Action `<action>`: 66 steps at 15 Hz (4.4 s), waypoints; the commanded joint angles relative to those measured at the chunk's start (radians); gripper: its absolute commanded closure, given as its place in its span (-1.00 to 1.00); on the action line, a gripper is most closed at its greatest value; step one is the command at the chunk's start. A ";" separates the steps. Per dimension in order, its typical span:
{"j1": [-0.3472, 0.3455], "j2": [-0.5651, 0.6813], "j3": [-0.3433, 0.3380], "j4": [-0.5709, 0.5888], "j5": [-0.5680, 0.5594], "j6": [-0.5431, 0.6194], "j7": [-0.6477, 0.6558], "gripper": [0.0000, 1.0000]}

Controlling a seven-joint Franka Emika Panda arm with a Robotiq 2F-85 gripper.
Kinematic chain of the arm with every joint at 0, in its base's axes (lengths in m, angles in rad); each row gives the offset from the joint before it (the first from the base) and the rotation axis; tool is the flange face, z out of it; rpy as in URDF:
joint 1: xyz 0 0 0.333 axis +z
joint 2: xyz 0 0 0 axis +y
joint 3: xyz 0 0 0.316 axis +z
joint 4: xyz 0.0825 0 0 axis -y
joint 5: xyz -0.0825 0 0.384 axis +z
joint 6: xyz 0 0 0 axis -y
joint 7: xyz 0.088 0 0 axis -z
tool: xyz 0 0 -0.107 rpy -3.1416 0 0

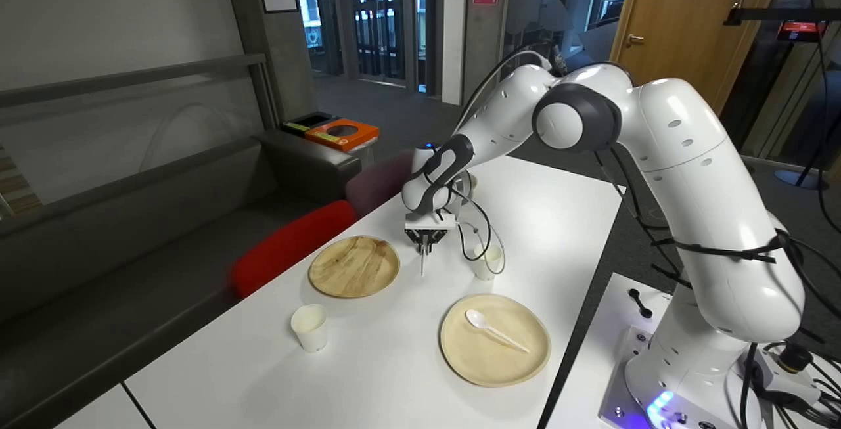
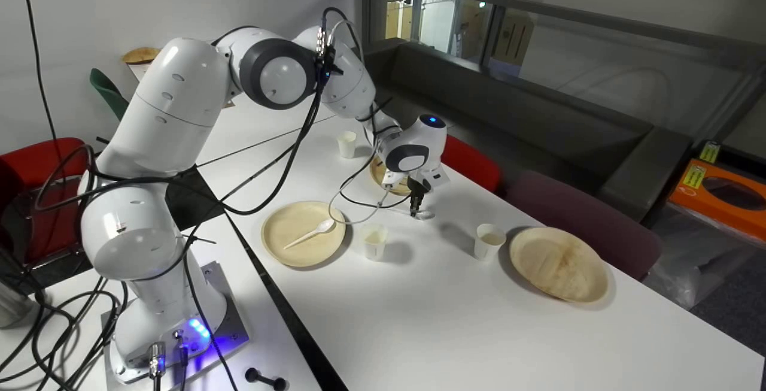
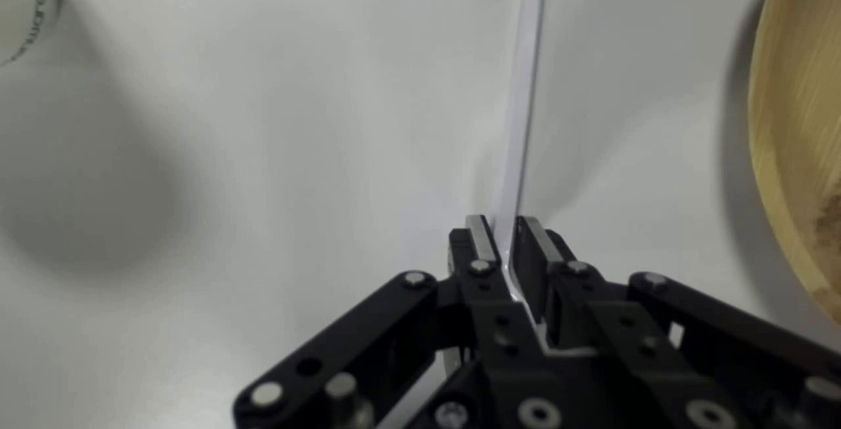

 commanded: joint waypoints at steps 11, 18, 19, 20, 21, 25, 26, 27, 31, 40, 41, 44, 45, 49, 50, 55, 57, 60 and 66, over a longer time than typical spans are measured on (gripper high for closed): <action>0.009 -0.008 -0.012 0.014 0.002 -0.028 0.025 0.92; 0.009 -0.019 -0.010 0.007 0.001 -0.024 0.019 0.96; 0.010 -0.022 -0.010 0.003 0.001 -0.020 0.019 0.96; 0.011 -0.025 -0.011 0.000 0.000 -0.018 0.019 0.96; 0.012 -0.026 -0.012 -0.001 -0.001 -0.017 0.019 0.96; -0.016 -0.032 0.021 0.013 0.003 -0.125 -0.051 0.96; -0.004 -0.032 0.008 0.013 -0.001 -0.121 -0.029 0.96; -0.002 -0.035 0.007 0.013 -0.001 -0.127 -0.027 0.96; -0.004 -0.045 0.008 0.002 0.002 -0.121 -0.031 0.96; 0.052 -0.042 -0.050 -0.055 -0.007 0.183 0.104 0.96; 0.053 -0.044 -0.050 -0.056 -0.007 0.177 0.102 0.96; 0.031 -0.057 -0.025 -0.052 -0.001 0.120 0.063 0.96; 0.022 -0.064 -0.013 -0.050 0.002 0.094 0.045 0.96; 0.027 -0.113 -0.012 -0.060 -0.006 0.047 0.036 0.96; 0.028 -0.130 -0.012 -0.059 -0.009 0.031 0.036 0.96; 0.038 -0.168 -0.005 0.005 0.014 -0.023 0.112 0.96; 0.021 -0.150 0.033 0.058 0.084 -0.046 0.165 0.96; 0.023 -0.088 0.068 0.142 0.169 -0.070 0.283 0.96; 0.000 0.034 0.105 0.285 0.276 -0.048 0.510 0.96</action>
